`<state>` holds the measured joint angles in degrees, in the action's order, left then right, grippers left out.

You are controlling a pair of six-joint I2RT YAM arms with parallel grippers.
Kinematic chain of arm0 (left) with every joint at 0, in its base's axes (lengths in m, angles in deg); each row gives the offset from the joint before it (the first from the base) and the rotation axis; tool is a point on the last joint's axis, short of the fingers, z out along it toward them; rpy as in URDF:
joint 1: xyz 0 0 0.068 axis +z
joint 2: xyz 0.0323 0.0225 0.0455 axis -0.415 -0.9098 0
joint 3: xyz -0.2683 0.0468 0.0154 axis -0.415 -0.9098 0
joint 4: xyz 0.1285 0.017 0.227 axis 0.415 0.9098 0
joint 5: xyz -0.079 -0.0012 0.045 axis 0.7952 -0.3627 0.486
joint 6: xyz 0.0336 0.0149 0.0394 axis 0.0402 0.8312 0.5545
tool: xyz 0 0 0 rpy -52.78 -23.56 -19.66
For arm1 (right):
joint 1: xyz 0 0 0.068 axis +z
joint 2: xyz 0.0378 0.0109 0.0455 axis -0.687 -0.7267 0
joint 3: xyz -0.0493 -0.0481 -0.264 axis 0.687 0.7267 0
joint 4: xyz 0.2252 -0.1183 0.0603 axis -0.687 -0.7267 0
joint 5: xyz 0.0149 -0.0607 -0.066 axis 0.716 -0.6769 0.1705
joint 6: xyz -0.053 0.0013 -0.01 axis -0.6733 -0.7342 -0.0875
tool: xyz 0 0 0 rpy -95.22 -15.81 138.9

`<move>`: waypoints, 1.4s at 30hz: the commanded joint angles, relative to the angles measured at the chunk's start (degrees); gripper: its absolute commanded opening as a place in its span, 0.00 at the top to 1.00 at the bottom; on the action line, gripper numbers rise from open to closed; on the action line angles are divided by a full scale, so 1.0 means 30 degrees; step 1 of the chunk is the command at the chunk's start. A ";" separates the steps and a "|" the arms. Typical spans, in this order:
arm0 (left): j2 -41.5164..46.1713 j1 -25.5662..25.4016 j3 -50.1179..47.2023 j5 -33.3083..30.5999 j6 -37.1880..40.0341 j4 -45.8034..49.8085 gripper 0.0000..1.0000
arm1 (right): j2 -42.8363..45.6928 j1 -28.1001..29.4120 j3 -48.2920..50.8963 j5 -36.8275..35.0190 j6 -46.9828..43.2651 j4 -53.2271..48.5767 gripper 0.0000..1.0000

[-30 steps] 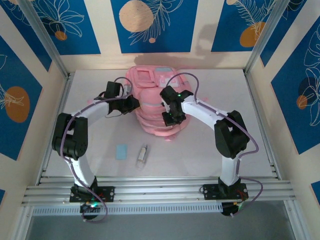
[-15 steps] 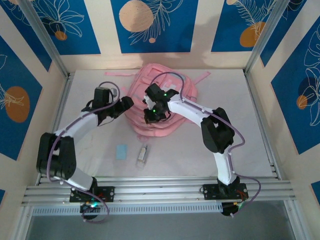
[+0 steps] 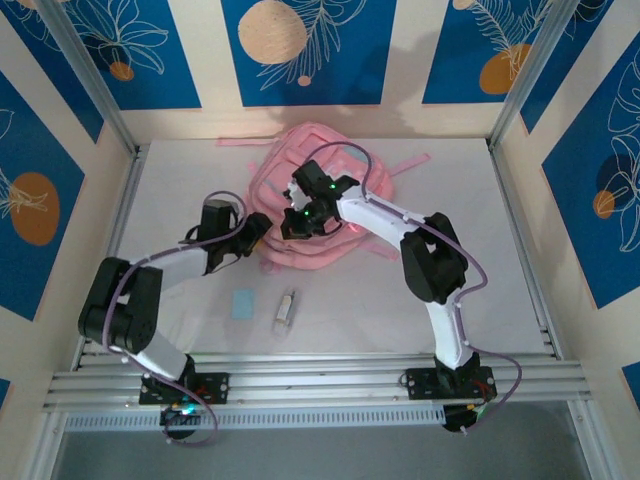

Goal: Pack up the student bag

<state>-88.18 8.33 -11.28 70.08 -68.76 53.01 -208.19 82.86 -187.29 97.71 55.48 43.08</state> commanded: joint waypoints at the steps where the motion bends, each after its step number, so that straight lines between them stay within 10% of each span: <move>1: -0.1652 -0.0171 0.0201 -0.0779 -0.1299 -0.3781 0.52 | 0.1734 0.0023 0.1471 0.2939 0.1179 -0.0394 1.00; 6: -0.2934 -0.0218 0.0552 -0.0489 -0.1720 -0.4921 0.99 | 0.2118 -0.0086 0.2585 0.1287 0.0136 -0.1584 1.00; 21: -0.1388 -0.0169 0.0657 -0.0722 0.0795 -0.1717 1.00 | 0.1840 -0.1603 0.3092 -1.2451 -0.4878 -0.8445 1.00; 42: 0.0216 -0.0292 0.0811 -0.1077 0.1451 -0.0434 1.00 | 0.3438 -0.2547 0.2580 0.3057 -0.1593 -0.7720 1.00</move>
<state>-89.62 4.77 -10.07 75.04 -66.16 53.27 -202.35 77.39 -181.41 97.31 44.75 30.56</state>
